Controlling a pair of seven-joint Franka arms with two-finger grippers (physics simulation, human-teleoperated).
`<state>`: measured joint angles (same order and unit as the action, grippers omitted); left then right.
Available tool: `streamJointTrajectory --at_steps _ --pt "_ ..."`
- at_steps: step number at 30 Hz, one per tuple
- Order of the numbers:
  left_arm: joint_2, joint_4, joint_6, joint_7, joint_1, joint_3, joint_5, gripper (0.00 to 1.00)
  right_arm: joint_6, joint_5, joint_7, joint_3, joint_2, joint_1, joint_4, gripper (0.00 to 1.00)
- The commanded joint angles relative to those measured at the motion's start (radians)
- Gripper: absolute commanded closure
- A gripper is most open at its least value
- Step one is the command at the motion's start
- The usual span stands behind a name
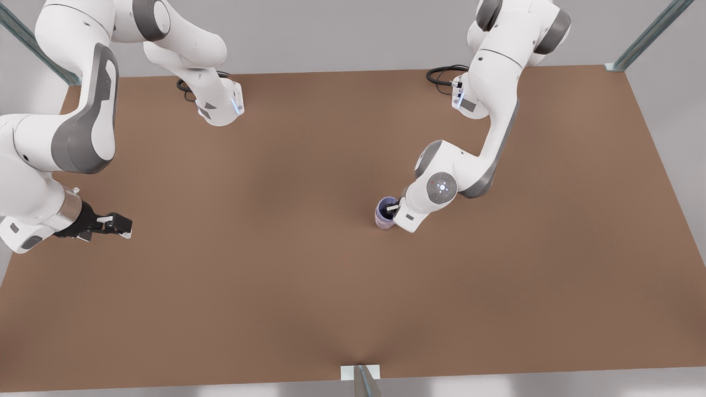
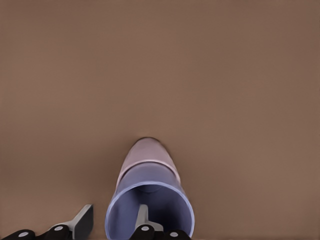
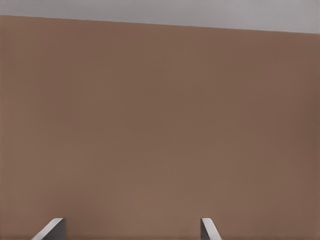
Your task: Stack the cups, with the pink cup at the bottom and the purple cup at the top
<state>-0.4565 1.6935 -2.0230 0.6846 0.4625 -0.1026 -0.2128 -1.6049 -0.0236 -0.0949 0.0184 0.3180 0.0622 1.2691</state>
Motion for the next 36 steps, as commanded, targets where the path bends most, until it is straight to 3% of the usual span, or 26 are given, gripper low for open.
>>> streamJointTrajectory --at_steps 1,11,12,13,16,19,22,25,26,27,28,36 --pt "0.001 -0.001 0.001 0.016 0.001 0.0 0.004 0.43 -0.003 0.001 -0.012 0.0 -0.002 -0.001 -0.001 0.0" --pt "0.002 -0.008 0.006 0.015 -0.001 0.0 0.006 0.42 -0.003 0.001 -0.012 0.0 0.0 0.001 -0.001 0.0" --pt "0.002 -0.009 0.009 0.015 -0.001 0.001 0.006 0.11 -0.003 0.001 -0.012 0.0 0.0 0.001 -0.001 0.0" --pt "0.007 -0.009 0.01 0.018 0.001 0.001 0.013 0.0 -0.003 0.001 -0.012 0.0 0.0 0.001 -0.001 0.0" --pt "0.021 -0.015 0.02 0.023 -0.001 0.001 0.027 0.0 -0.003 0.001 -0.012 0.0 0.0 0.001 -0.001 0.0" --pt "0.027 -0.129 0.171 0.013 -0.002 0.015 0.104 0.0 -0.003 0.001 -0.012 0.0 0.0 0.001 -0.001 0.0" --pt "0.07 -0.229 0.363 -0.354 -0.004 0.178 0.131 0.0 -0.003 -0.001 -0.012 -0.002 0.0 0.002 -0.001 0.0" --pt "0.197 -0.232 0.471 -0.715 -0.004 0.374 0.133 0.0 -0.003 -0.001 -0.012 -0.002 0.0 0.002 -0.001 0.0" --pt "0.24 -0.239 0.483 -0.714 -0.054 0.345 0.138 0.0 -0.003 -0.001 -0.012 -0.002 -0.002 0.004 -0.002 0.0" --pt "0.269 -0.241 0.494 -0.706 -0.201 0.157 0.232 0.0 -0.003 -0.001 -0.012 -0.002 0.0 0.004 -0.001 0.0" --pt "0.302 -0.241 0.494 -0.714 -0.291 0.075 0.268 0.0 -0.003 -0.001 -0.012 -0.002 -0.002 0.004 -0.002 0.0" --pt "0.346 -0.242 0.457 -0.792 -0.404 -0.048 0.337 0.0 -0.003 -0.001 -0.012 -0.002 0.0 0.002 -0.002 0.0"
